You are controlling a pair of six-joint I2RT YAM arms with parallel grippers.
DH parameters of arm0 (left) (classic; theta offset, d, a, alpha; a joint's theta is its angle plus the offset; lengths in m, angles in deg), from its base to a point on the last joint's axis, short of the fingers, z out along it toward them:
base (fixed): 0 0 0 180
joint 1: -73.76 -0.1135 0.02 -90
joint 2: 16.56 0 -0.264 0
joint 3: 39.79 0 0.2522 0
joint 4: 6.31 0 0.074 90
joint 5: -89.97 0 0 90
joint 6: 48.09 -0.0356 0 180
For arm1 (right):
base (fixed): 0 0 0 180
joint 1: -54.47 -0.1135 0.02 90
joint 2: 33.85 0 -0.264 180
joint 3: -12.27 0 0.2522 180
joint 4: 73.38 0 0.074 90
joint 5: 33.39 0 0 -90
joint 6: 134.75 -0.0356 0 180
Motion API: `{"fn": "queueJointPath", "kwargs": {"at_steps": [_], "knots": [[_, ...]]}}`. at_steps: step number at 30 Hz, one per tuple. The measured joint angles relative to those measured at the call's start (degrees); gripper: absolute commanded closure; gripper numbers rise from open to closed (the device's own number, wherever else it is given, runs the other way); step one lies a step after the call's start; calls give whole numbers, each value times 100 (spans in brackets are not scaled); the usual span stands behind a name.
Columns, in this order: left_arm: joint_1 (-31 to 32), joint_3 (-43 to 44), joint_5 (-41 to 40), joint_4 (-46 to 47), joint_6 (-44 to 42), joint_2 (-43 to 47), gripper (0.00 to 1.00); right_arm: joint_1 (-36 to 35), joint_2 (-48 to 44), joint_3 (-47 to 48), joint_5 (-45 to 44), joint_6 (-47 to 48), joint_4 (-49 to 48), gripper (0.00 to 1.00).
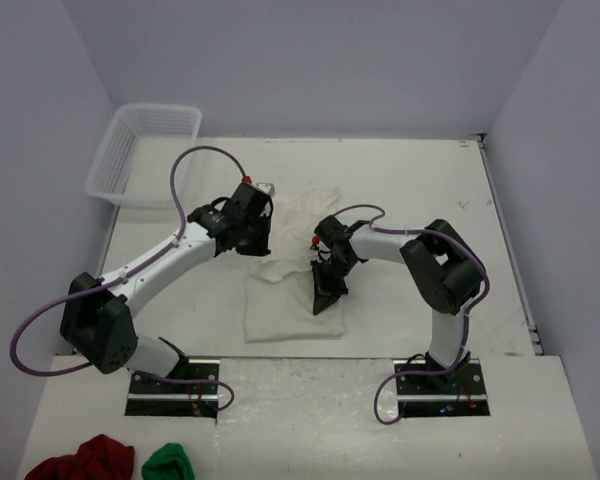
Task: Fold and stack the t-shirts
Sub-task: Fold the folded rectangular tshirt in 1/3 of the way
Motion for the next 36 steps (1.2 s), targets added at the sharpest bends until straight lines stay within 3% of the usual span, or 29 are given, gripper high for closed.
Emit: {"fn": "queueJointPath", "kwargs": {"at_steps": [8,13,36], "knots": [[118,-1443,-177,-199,306,334,100,0,0,0,7,-2,-2,100],[120,-1849,-267,-166,413,334,100,0,0,-2,7,-2,-2,100],[162,-1609,26,793,439,-732,100,-2,0,-26,48,-11,-42,100]]}}
